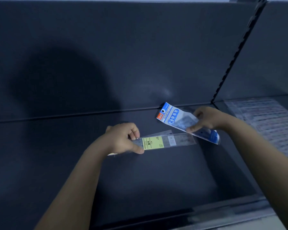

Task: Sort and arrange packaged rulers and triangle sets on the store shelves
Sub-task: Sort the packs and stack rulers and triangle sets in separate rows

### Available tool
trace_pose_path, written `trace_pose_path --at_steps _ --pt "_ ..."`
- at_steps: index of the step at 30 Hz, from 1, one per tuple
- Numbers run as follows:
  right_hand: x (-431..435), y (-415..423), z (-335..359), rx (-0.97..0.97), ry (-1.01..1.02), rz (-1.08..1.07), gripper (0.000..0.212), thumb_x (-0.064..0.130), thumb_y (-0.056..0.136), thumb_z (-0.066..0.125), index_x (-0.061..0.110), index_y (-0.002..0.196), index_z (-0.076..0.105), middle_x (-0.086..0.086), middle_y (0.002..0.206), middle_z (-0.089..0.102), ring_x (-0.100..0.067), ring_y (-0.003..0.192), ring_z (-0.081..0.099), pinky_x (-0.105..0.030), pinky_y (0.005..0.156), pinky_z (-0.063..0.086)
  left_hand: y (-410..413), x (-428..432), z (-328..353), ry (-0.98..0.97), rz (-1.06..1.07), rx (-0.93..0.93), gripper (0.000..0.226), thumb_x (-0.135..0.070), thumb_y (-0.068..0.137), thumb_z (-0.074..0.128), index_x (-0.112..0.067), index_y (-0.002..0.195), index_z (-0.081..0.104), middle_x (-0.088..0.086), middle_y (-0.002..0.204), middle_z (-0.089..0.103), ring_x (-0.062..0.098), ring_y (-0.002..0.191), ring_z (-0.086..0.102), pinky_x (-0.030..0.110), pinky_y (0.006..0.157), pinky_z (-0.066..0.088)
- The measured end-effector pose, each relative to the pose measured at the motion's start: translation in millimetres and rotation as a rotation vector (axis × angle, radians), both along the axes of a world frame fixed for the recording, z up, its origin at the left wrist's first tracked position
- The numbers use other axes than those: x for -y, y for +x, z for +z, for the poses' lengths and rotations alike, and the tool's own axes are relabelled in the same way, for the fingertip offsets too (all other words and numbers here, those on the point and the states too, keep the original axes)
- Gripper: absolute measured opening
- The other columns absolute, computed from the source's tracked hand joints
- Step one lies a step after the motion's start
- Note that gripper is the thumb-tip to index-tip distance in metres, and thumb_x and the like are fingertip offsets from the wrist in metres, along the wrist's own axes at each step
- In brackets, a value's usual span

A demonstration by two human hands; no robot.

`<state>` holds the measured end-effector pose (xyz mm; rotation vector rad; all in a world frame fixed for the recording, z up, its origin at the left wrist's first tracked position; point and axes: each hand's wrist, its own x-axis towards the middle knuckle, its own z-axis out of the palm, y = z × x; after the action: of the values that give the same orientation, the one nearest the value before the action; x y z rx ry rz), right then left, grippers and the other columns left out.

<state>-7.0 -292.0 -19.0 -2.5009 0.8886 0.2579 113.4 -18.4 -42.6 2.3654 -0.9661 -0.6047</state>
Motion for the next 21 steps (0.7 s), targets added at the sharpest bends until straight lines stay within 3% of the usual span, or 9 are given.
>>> trace_pose_path --at_steps 4,8,10,13,15,18,21 --pt "-0.8 -3.9 -5.2 0.1 0.042 -0.002 0.034 0.033 0.057 0.088 0.017 0.07 0.061 0.0 0.071 0.062 -0.015 0.065 0.055 -0.027 0.059 0.039 3.7 -3.4 0.1 -0.017 -0.038 -0.03 0.042 -0.04 0.056 0.089 -0.029 0.083 0.059 -0.014 0.085 0.059 0.008 0.08 0.05 0.027 0.078 0.031" --pt "-4.7 -18.0 -11.2 0.299 -0.021 -0.036 0.03 0.03 0.067 0.08 0.009 0.076 0.061 -0.002 0.071 0.059 -0.02 0.069 0.055 -0.033 0.066 0.043 6.2 -2.9 3.1 -0.073 -0.162 -0.163 0.021 -0.025 0.067 0.085 -0.024 0.072 0.065 -0.013 0.062 0.059 0.007 0.061 0.05 0.026 0.066 0.039" --pt "-6.3 -29.6 -9.1 0.409 0.076 -0.068 0.028 0.022 0.071 0.079 0.002 0.073 0.059 -0.002 0.064 0.053 -0.013 0.06 0.049 -0.026 0.055 0.037 7.7 -3.6 5.1 -0.087 -0.211 -0.137 0.015 -0.023 0.074 0.08 -0.025 0.068 0.066 -0.014 0.059 0.06 0.002 0.058 0.051 0.021 0.062 0.039" --pt "-7.0 -52.3 -2.3 0.49 0.124 -0.123 0.023 0.017 0.073 0.079 0.007 0.067 0.059 0.002 0.057 0.054 -0.003 0.049 0.047 -0.013 0.043 0.032 9.1 -8.8 12.1 -0.19 -0.227 -0.117 0.014 -0.031 0.078 0.077 -0.024 0.068 0.069 -0.005 0.061 0.061 0.0 0.061 0.052 0.02 0.062 0.037" --pt "-6.3 -69.4 4.9 0.51 0.183 -0.158 0.019 0.016 0.072 0.08 0.006 0.075 0.064 0.0 0.064 0.063 -0.008 0.056 0.055 -0.014 0.051 0.038 5.4 -10.3 20.3 -0.313 -0.216 -0.172 0.016 -0.034 0.078 0.075 -0.019 0.075 0.07 -0.001 0.067 0.063 0.005 0.068 0.055 0.024 0.067 0.041" --pt "-2.0 -97.8 17.2 0.562 0.34 -0.195 0.024 0.011 0.065 0.084 0.004 0.081 0.067 -0.008 0.075 0.073 -0.012 0.061 0.065 -0.024 0.062 0.051 -10.1 -3.8 33.3 -0.469 -0.187 -0.192 0.014 -0.029 0.078 0.073 -0.028 0.065 0.068 -0.013 0.063 0.059 -0.001 0.063 0.053 0.01 0.061 0.041" --pt "8.2 -127.7 29.8 0.596 0.418 -0.181 0.031 0.011 0.058 0.087 0.002 0.081 0.069 -0.015 0.081 0.073 -0.018 0.066 0.066 -0.027 0.066 0.054 -36.9 10.1 43.8 -0.532 -0.201 -0.213 0.02 -0.025 0.077 0.069 -0.031 0.059 0.064 -0.014 0.064 0.061 -0.003 0.064 0.054 0.007 0.059 0.041"
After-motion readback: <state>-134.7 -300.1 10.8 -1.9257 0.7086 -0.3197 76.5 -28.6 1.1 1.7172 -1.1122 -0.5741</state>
